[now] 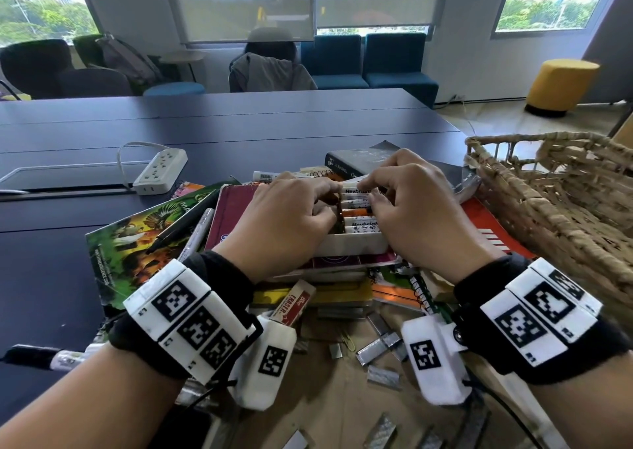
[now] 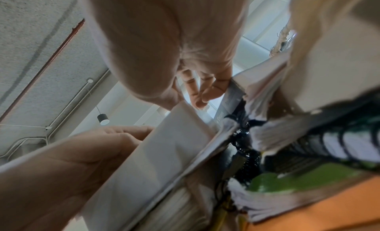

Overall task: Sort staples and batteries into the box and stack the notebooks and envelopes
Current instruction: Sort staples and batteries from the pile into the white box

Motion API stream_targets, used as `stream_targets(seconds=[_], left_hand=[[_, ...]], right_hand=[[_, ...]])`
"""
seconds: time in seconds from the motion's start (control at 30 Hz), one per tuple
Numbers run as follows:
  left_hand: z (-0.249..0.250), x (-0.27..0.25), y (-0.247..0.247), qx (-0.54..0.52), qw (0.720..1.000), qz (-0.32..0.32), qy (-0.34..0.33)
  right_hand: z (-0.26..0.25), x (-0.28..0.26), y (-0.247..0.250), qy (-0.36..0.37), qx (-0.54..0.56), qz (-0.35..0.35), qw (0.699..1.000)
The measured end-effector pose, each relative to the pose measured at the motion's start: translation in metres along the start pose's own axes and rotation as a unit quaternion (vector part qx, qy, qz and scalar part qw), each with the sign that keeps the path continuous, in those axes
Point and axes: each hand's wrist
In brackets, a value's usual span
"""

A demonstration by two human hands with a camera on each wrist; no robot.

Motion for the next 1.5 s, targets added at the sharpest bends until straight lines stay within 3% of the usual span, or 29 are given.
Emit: stream_targets(seconds=[0.67, 0.83, 0.9, 1.0, 1.1, 1.2, 1.37, 1.5], left_hand=[[0.000, -0.001, 0.002, -0.015, 0.999, 0.011, -0.036], [0.002, -0.004, 0.005, -0.111, 0.990, 0.076, -0.043], [0.006, -0.006, 0.007, -0.132, 0.985, 0.097, -0.051], [0.013, -0.012, 0.011, -0.119, 0.985, 0.109, -0.057], [0.021, -0.019, 0.018, -0.074, 0.992, 0.062, -0.080], [0.027, -0.026, 0.026, -0.044, 0.993, -0.015, -0.106], [0.032, -0.033, 0.028, 0.028, 0.987, -0.123, -0.104], [0.039, -0.041, 0.028, 0.089, 0.958, -0.254, -0.099]], right_hand=[[0.002, 0.000, -0.002, 0.008, 0.021, 0.007, 1.000], [-0.010, -0.003, 0.008, 0.044, 0.057, 0.031, 0.997], [-0.018, -0.005, 0.017, 0.072, 0.065, 0.001, 0.995], [-0.027, -0.011, 0.033, 0.102, 0.030, -0.164, 0.981], [-0.031, -0.022, 0.041, 0.086, -0.103, -0.334, 0.933], [-0.034, -0.033, 0.036, 0.055, -0.132, -0.434, 0.890], [-0.035, -0.039, 0.024, 0.014, -0.226, -0.440, 0.869], [-0.038, -0.040, 0.019, 0.029, -0.254, -0.427, 0.867]])
Point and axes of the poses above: each hand's wrist, its own x-axis towards the middle knuckle, its own y-axis out of the back of the hand, z = x × y, and after that the axes turned 12 degrees about -z, right-handed
